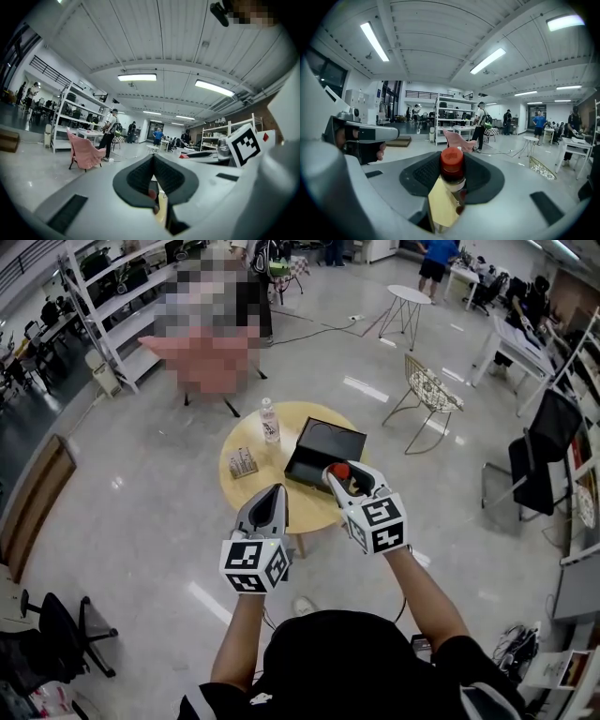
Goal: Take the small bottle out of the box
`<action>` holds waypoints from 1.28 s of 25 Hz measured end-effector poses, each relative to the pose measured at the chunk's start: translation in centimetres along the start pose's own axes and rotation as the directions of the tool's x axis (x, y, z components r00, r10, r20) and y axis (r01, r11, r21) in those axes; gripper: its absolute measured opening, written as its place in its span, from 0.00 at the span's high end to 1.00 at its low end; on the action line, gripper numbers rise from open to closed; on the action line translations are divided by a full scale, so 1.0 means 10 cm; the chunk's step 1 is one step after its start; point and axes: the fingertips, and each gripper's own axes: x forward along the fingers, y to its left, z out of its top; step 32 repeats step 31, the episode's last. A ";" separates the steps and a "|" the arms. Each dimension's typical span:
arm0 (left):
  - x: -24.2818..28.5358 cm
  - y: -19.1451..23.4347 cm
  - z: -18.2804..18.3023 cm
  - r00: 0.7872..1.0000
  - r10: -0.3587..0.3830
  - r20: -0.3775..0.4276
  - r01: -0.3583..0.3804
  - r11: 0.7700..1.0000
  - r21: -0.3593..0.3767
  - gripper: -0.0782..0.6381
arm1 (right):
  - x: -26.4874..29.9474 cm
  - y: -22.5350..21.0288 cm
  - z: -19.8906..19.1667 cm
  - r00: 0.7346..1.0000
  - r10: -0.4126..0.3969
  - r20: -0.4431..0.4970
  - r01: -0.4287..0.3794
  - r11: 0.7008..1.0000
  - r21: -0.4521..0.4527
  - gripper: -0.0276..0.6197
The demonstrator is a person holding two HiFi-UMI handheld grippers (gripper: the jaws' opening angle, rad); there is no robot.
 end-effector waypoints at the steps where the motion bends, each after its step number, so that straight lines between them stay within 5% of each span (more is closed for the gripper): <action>1: -0.01 -0.05 0.00 1.000 0.004 0.002 -0.004 1.000 -0.001 0.88 | -0.05 -0.01 0.00 1.000 0.003 0.002 -0.003 1.000 -0.001 0.74; 32: -0.75 -1.51 -0.25 0.999 0.045 0.025 -0.046 0.999 0.024 0.88 | -1.58 -0.04 -0.33 0.996 0.071 0.047 -0.071 0.997 0.001 0.74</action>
